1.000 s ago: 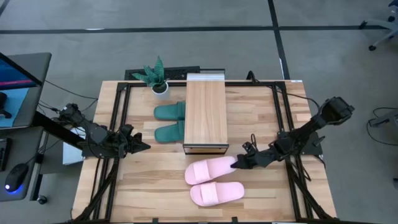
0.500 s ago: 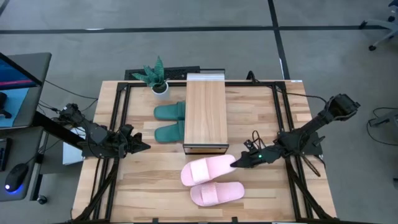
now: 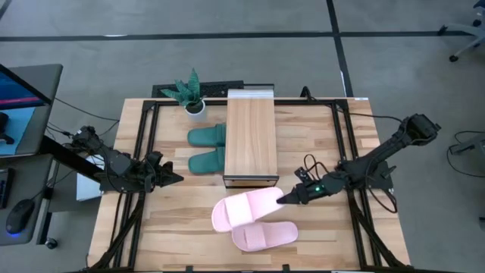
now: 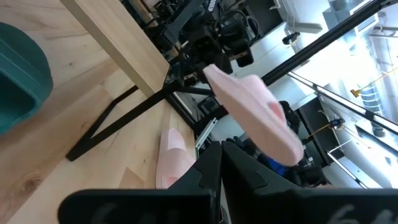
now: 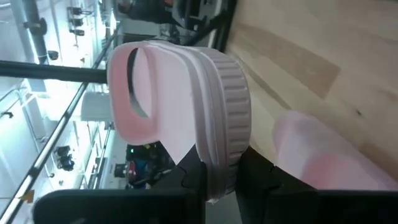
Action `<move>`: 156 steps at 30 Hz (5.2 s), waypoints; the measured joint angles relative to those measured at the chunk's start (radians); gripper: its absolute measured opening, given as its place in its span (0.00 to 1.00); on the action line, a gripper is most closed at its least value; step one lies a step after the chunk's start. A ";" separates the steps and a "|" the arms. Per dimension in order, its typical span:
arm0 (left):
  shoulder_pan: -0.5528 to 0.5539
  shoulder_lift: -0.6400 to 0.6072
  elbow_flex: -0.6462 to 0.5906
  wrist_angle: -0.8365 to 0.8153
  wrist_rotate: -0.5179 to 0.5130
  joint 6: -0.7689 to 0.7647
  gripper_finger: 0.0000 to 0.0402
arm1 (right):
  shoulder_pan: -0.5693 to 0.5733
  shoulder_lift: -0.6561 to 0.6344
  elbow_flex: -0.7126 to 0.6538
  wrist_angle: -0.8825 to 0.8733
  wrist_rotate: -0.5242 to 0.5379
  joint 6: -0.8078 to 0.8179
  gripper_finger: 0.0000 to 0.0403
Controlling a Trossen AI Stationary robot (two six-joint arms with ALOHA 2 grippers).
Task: Pick and place slides into the shelf
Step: Put the top pink slipper on the shelf, then put the pink slipper on the shelf
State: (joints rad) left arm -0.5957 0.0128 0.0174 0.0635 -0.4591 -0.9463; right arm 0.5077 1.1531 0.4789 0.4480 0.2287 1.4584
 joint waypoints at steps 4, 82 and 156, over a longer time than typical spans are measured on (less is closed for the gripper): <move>0.000 0.000 0.000 0.000 0.000 0.000 0.00 | -0.052 -0.037 0.001 -0.021 -0.022 -0.043 0.11; 0.000 0.000 0.000 0.000 0.008 0.046 0.00 | -0.790 -0.102 0.001 -0.332 -0.509 -0.123 0.10; 0.000 0.000 0.000 0.000 0.008 0.065 0.00 | -1.125 -0.294 0.001 -0.378 -0.897 -0.370 0.57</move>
State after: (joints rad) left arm -0.5961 0.0132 0.0174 0.0631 -0.4515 -0.8817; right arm -0.6171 0.8589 0.4796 0.0701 -0.6686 1.0880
